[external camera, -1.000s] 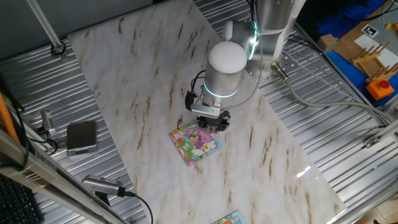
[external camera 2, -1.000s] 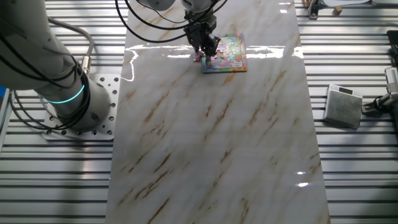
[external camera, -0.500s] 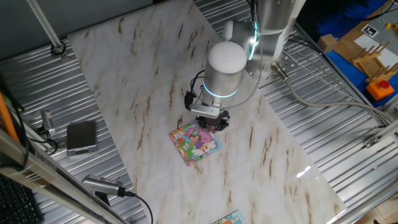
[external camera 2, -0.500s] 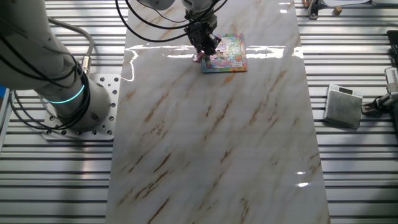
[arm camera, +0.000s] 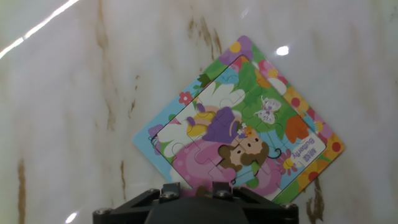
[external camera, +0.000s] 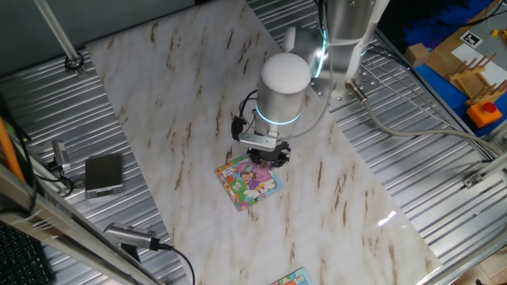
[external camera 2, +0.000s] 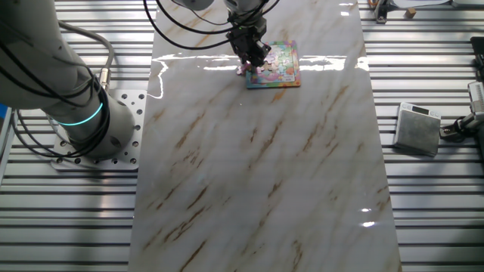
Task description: Assemble one piece of a puzzle
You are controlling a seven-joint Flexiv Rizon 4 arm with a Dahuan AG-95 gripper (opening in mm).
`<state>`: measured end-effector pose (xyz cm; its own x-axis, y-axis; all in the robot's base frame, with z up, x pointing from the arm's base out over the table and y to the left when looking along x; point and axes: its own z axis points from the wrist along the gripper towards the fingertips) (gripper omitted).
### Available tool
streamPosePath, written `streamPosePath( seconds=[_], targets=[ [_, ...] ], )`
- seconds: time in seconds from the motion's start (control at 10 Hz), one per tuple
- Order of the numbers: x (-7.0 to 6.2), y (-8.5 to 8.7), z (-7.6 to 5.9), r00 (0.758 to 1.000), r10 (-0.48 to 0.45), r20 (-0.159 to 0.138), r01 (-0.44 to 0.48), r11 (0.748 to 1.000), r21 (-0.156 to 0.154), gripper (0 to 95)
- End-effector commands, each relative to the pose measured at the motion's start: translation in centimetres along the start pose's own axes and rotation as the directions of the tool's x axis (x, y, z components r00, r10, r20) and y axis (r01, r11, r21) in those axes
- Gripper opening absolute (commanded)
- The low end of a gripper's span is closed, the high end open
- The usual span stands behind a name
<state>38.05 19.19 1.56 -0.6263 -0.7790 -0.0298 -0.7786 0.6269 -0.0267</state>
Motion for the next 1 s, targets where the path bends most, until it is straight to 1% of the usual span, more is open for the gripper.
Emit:
streamPosePath(
  seconds=[0.1,0.5,1.0],
  targets=[
    [-0.2,-0.1,-0.2,1.0,0.0,-0.005,0.0,1.0,-0.005,0.0],
    [-1.8,-1.3,-0.8,1.0,-0.025,-0.006,0.025,1.0,-0.013,0.0],
    [-3.5,-2.6,-0.6,0.997,-0.075,0.001,0.075,0.997,-0.014,0.0]
  ],
)
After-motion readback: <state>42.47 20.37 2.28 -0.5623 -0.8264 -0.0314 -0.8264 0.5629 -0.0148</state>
